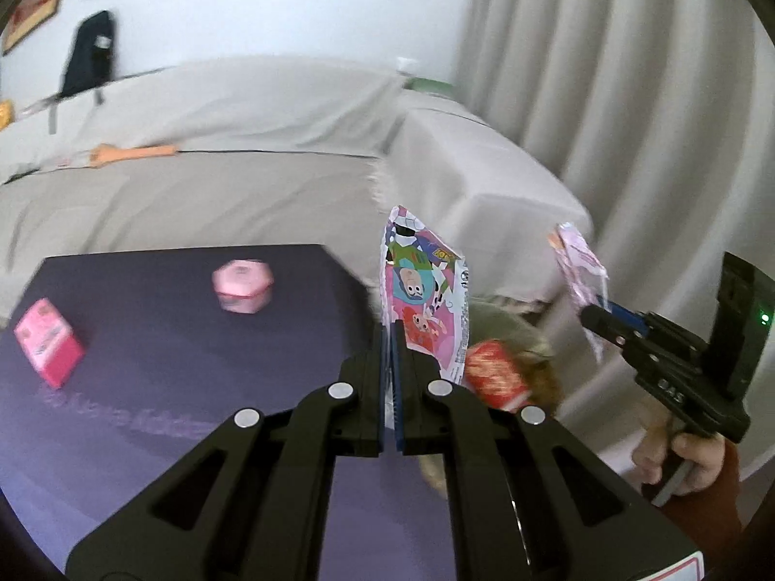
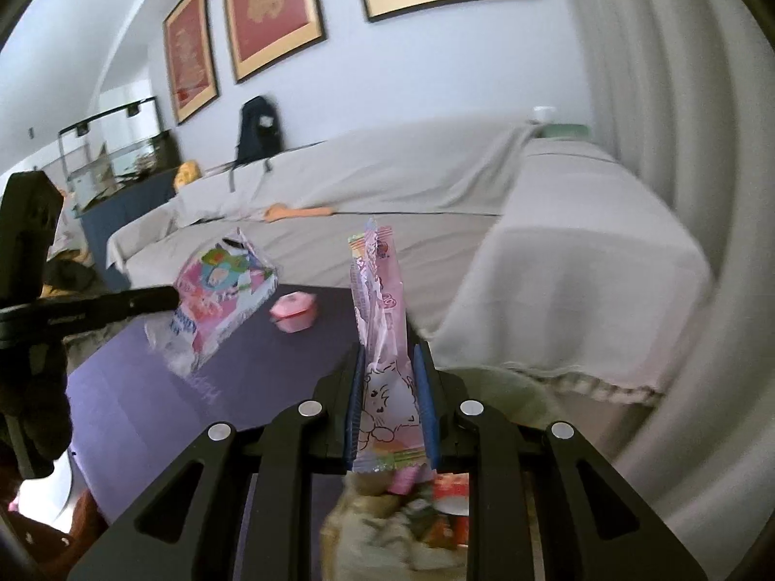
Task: Collect trash
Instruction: 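Carry both pink-and-white wrappers to the trash bag and release them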
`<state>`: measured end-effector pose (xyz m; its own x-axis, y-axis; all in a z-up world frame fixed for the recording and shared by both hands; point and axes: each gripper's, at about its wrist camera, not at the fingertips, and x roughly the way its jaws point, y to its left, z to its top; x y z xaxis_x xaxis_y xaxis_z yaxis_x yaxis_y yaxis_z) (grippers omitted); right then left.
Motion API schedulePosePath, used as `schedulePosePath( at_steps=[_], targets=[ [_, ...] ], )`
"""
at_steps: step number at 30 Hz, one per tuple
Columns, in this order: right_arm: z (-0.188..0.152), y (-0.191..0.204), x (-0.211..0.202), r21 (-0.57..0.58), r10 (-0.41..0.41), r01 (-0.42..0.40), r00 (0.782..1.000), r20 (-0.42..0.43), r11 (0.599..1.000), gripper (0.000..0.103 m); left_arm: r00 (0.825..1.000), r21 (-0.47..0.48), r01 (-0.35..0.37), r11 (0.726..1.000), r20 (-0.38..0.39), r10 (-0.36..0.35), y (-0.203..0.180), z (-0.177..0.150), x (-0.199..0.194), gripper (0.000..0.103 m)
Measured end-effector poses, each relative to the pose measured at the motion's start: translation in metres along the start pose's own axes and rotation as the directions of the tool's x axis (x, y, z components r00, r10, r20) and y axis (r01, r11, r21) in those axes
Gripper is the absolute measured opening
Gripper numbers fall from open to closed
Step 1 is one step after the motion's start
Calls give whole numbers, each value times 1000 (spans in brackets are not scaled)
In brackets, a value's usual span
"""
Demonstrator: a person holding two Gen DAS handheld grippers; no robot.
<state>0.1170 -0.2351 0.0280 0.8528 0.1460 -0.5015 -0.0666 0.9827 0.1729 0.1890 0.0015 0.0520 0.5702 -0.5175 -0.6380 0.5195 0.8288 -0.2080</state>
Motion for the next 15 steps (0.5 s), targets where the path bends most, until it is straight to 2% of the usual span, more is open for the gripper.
schedulePosePath(
  at_steps=[7,15],
  targets=[
    [-6,-43,-19,26,-77,77,997,5,997,21,989,37,116,993,-96,-112,-51,0,51,2],
    [-15,-80,-16,65,-133,134,991,-19,989,21,970,20,154,988,-195,-147,-77,-9,111,2]
  ],
)
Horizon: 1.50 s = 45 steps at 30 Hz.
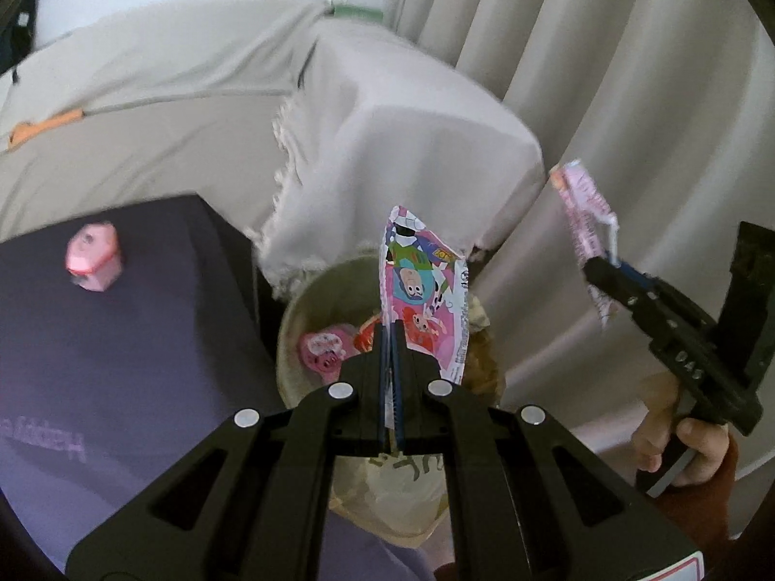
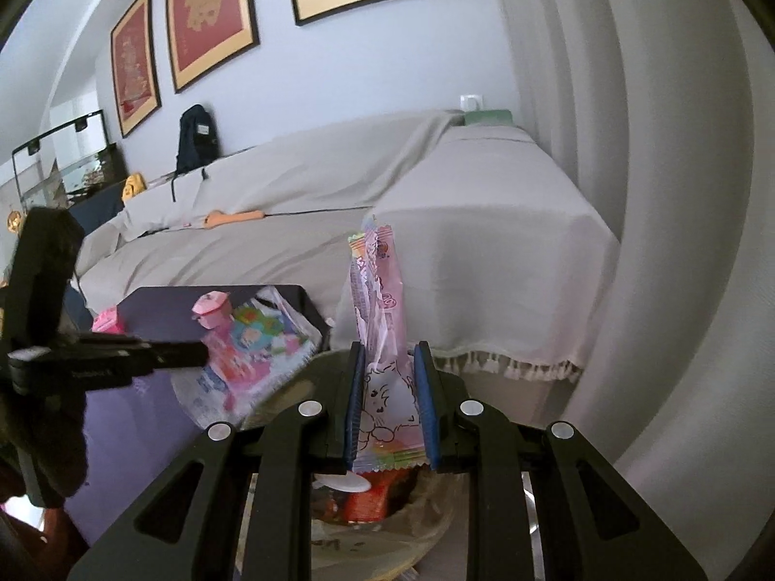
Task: Collect trash
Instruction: 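Carry both pink-and-white wrappers to the trash bag and release them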
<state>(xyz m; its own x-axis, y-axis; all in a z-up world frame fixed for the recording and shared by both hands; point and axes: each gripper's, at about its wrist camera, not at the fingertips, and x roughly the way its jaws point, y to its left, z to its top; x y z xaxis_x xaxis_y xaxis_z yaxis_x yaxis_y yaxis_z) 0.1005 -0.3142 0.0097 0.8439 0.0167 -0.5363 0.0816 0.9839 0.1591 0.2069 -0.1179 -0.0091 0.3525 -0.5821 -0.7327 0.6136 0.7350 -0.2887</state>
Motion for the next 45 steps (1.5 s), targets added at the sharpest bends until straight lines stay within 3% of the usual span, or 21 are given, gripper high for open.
schedulePosePath(
  at_steps=[5,8,13,17,23,28,33,38,45],
  targets=[
    [-8,-12,18,22,-1,2,999,-35,1000,21,993,35,-3,999,-119,7,-11,-11,54,2],
    [-14,-17,30,34,1,1,998,-58,999,21,981,89,-49,995,-183,64,-18,-17,88,2],
    [-24,-27,46,56,7,-2,996,-94,998,21,966,158,-103,982,-220,137,-20,-22,124,2],
    [-29,-33,54,72,10,-3,994,-110,997,21,966,168,-105,980,-217,140,-16,-24,135,2],
    [-32,-30,64,86,36,-26,992,-117,996,21,977,110,-54,992,-201,75,-1,-25,120,24],
    [-32,-16,67,76,82,-74,990,-113,994,21,990,89,-50,995,-124,61,10,-28,83,40],
    [-41,8,84,67,147,-138,975,-167,988,21,996,42,-87,995,-26,88,24,-33,38,44],
    [-61,36,113,68,175,-163,952,-249,984,21,983,-6,-171,985,70,171,39,-42,-1,49],
    [-85,56,153,31,113,-110,917,-383,993,21,966,-126,-217,968,117,232,64,-61,-44,53]
  ],
)
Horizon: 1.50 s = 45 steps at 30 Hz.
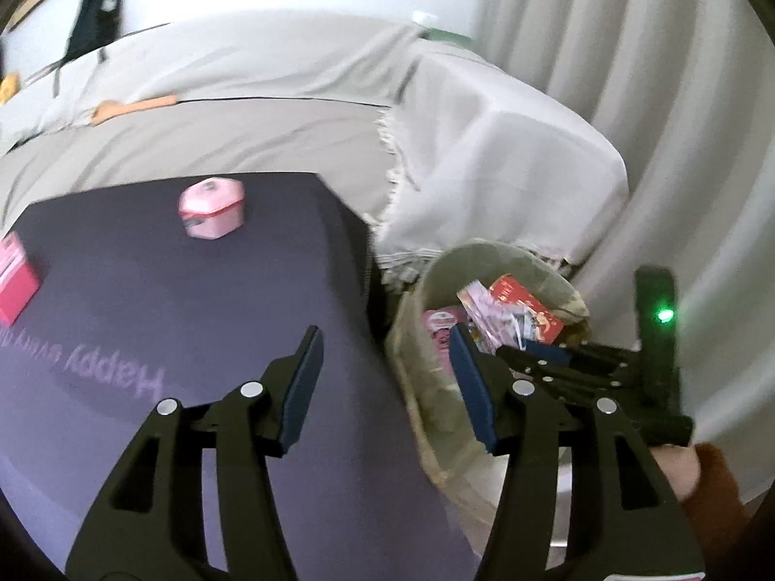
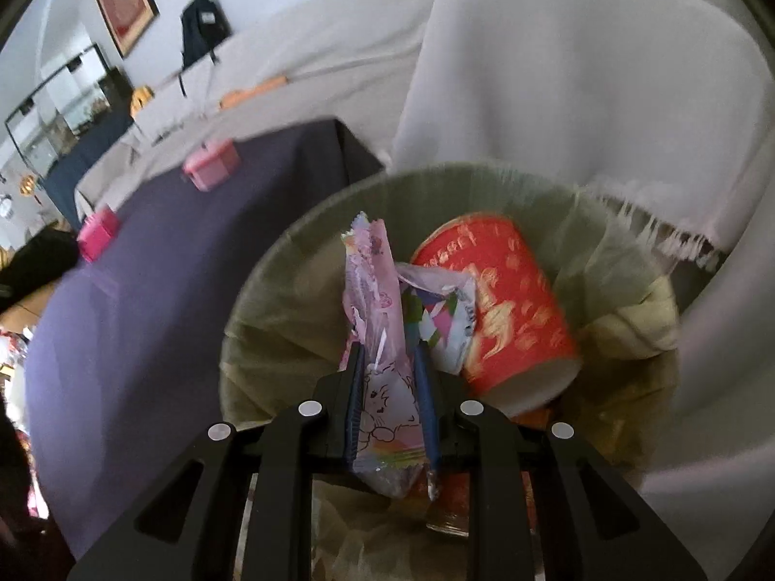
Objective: Collect trash
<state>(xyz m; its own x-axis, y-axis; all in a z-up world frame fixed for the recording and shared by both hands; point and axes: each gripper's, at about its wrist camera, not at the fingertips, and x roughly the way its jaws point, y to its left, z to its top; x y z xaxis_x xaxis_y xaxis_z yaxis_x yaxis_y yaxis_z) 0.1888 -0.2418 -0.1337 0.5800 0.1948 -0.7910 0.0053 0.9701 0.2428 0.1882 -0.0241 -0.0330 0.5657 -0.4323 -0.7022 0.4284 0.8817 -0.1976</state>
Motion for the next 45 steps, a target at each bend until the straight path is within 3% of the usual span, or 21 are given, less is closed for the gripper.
schedulePosePath(
  at_steps=[4,6,8,10,13,18,26,31,42,45],
  targets=[
    [-6,6,2,9,-13,13,1000,6,1000,26,998,-53,-37,998,49,40,14,-14,-32,57],
    [-8,7,-2,20,-2,2,1000,14,1000,35,995,-63,-58,996,74,62,14,-23,-49,60],
    [-11,11,-8,19,-6,6,1000,27,1000,40,992,-80,-76,994,99,83,15,-34,-68,65],
    [-14,16,-19,2,-15,15,999,48,1000,46,988,-92,-99,991,108,109,15,-43,-84,78],
    [-18,21,-41,-14,-23,25,995,94,1000,48,979,-131,-140,981,128,157,14,-57,-107,85],
    [-30,35,-100,-16,15,-12,977,214,1000,52,959,-123,-211,970,167,229,-3,-81,-136,85],
    [-70,70,-176,-100,66,-36,947,314,994,59,929,-76,-254,964,260,265,-27,-92,-176,85],
    [-92,80,-195,-102,86,-55,940,330,993,59,917,-76,-324,943,222,332,-35,-96,-178,85],
    [-114,84,-222,-121,76,-30,915,396,992,59,919,-38,-358,933,163,359,-45,-99,-169,85],
    [-117,78,-222,-112,72,-29,913,402,993,60,915,-25,-362,932,180,361,-51,-98,-171,85]
  ],
)
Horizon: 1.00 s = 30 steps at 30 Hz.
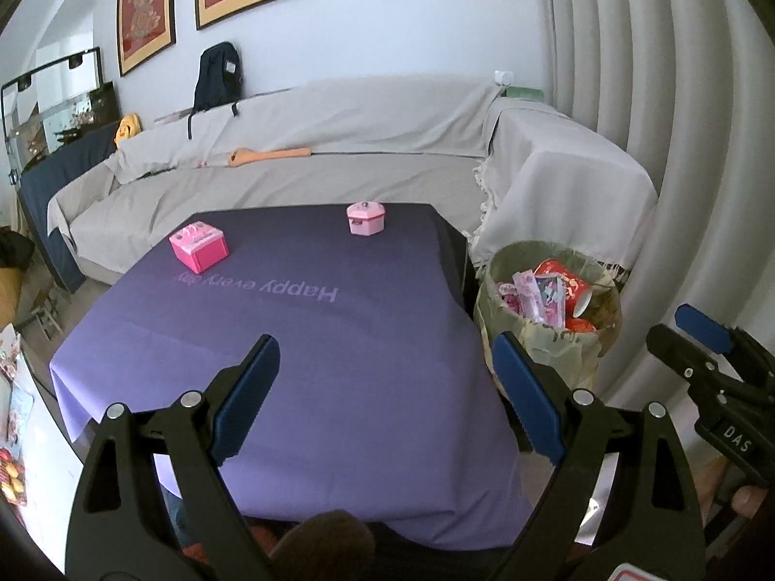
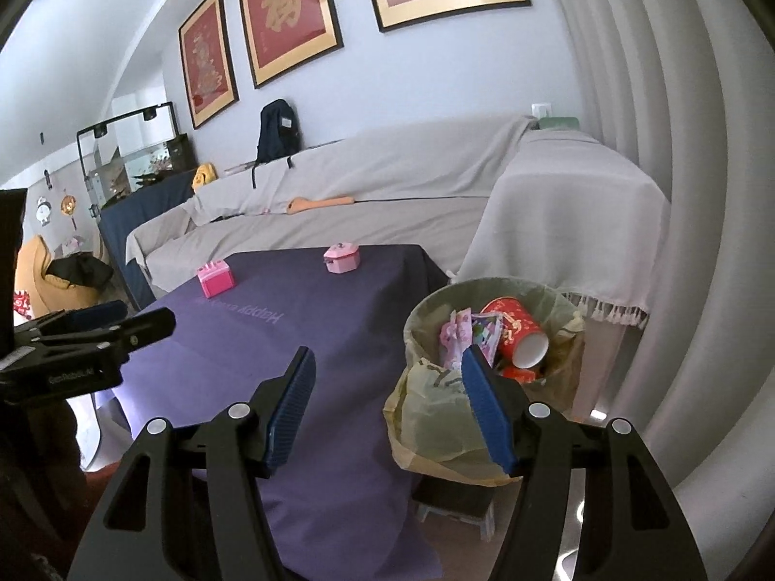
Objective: Collect trash
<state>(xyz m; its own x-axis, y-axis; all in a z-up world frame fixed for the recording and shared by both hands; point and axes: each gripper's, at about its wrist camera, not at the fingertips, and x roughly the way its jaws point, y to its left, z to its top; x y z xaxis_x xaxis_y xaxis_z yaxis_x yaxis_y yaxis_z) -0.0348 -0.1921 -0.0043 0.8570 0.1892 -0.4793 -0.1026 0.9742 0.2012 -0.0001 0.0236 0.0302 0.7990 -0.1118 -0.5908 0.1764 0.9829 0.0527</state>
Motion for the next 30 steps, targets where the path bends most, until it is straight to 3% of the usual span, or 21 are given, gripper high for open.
schedulePosePath(
  at_steps=[30],
  targets=[
    [-5,-7,1,23,0,0,1000,-3,1000,60,1000,18,0,1000,0,0,-5,-2,-1,85]
  ],
)
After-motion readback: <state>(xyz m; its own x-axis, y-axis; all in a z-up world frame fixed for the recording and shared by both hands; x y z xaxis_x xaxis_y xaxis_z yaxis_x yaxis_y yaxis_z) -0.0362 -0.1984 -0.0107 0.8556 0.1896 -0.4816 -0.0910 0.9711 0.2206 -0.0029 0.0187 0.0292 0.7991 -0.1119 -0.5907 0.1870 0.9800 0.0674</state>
